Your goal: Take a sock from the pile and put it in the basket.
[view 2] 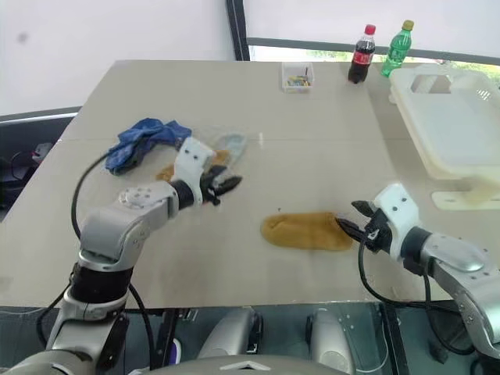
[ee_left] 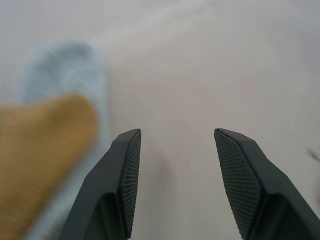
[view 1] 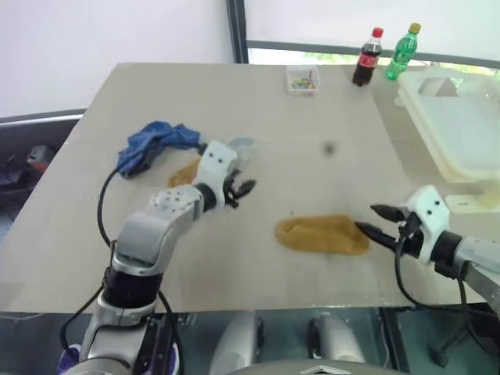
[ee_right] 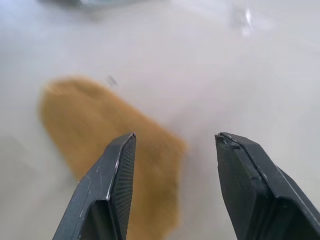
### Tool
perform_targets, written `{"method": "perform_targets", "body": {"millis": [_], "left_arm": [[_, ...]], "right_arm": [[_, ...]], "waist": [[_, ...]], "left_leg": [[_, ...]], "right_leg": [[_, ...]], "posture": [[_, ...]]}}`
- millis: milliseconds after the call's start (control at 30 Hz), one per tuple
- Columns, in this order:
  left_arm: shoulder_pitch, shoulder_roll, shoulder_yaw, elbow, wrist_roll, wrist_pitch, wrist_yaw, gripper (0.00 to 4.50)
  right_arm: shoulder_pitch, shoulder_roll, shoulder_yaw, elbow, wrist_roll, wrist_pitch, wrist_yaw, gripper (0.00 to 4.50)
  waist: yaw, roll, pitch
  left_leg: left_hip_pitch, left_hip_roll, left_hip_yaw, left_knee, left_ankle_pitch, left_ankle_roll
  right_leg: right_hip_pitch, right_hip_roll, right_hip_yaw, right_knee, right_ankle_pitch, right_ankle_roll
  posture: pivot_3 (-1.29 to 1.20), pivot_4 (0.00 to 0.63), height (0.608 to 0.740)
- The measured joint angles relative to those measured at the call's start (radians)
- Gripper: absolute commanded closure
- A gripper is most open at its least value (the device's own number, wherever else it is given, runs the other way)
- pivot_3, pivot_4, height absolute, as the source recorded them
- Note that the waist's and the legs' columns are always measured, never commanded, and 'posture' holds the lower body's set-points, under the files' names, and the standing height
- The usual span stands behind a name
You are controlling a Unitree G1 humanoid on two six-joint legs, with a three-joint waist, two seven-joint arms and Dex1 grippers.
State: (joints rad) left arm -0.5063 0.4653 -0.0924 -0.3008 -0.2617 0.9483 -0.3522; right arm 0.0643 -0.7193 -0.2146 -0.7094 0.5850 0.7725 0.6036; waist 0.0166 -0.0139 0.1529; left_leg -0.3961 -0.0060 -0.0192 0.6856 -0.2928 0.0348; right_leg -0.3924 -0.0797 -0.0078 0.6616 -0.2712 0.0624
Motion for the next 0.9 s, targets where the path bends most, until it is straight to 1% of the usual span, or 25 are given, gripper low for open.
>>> {"method": "perform_targets", "body": {"millis": [33,200,367,533,633,667,733,900], "left_arm": [[-0.023,-0.038,-0.015,0.065,0.034,-0.015,0.035,2.02],[-0.075,-0.154,-0.046,0.287,0.149,-0.091,0.170,2.02],[-0.104,-0.202,-0.037,0.362,0.214,-0.151,0.251,2.02],[-0.105,-0.205,-0.026,0.362,0.244,-0.197,0.272,2.02],[-0.102,-0.200,-0.024,0.333,0.250,-0.216,0.265,1.27],[-0.101,-0.200,-0.024,0.323,0.251,-0.219,0.264,0.78],[-0.096,-0.202,-0.015,0.317,0.252,-0.225,0.266,0.02],[-0.096,-0.231,0.039,0.332,0.269,-0.242,0.310,0.02]], "right_arm": [[-0.005,0.016,0.001,0.000,0.002,-0.017,0.000,1.92],[-0.042,0.097,0.007,-0.001,0.014,-0.149,0.026,1.92],[-0.074,0.112,0.015,-0.002,-0.015,-0.248,0.030,1.92],[-0.081,0.110,0.022,-0.003,-0.058,-0.306,0.032,1.92],[-0.081,0.109,0.021,-0.001,-0.054,-0.304,0.027,1.86],[-0.081,0.109,0.021,0.000,-0.051,-0.302,0.025,1.86],[-0.081,0.109,0.021,0.001,-0.053,-0.303,0.022,1.86],[-0.080,0.107,0.023,0.001,-0.104,-0.322,0.004,1.86]], "waist": [[0.001,0.000,0.000],[-0.007,-0.001,0.001],[-0.004,-0.001,0.001],[-0.004,-0.001,0.001],[-0.004,-0.001,0.001],[-0.004,-0.001,0.001],[-0.004,-0.001,0.000],[-0.003,-0.001,0.000]], "left_leg": [[0.000,-0.001,0.000,0.000,0.000,0.000],[-0.001,-0.003,-0.001,0.000,0.002,-0.003],[-0.001,-0.003,-0.001,0.000,0.002,-0.004],[-0.001,-0.003,-0.001,0.000,0.002,-0.004],[-0.001,-0.002,-0.001,0.000,0.003,-0.004],[-0.001,-0.002,-0.001,0.000,0.003,-0.004],[-0.001,-0.002,-0.001,0.000,0.003,-0.004],[-0.001,-0.002,-0.001,0.000,0.003,-0.004]], "right_leg": [[0.000,0.000,0.000,0.000,0.000,0.000],[-0.002,0.001,0.000,0.001,0.000,0.000],[-0.002,0.000,0.000,0.001,0.000,0.000],[-0.002,0.000,0.000,0.001,0.000,0.000],[-0.002,0.000,0.000,0.001,0.000,0.000],[-0.002,0.000,0.000,0.001,0.000,0.000],[-0.002,0.000,0.000,0.001,0.000,0.000],[-0.002,0.000,0.000,0.001,0.000,0.000]], "posture": [[0.00,0.150,0.740],[0.00,0.150,0.740],[0.00,0.150,0.740],[0.00,0.150,0.740],[0.00,0.150,0.740],[0.00,0.150,0.740],[0.00,0.150,0.740],[0.00,0.150,0.740]]}}
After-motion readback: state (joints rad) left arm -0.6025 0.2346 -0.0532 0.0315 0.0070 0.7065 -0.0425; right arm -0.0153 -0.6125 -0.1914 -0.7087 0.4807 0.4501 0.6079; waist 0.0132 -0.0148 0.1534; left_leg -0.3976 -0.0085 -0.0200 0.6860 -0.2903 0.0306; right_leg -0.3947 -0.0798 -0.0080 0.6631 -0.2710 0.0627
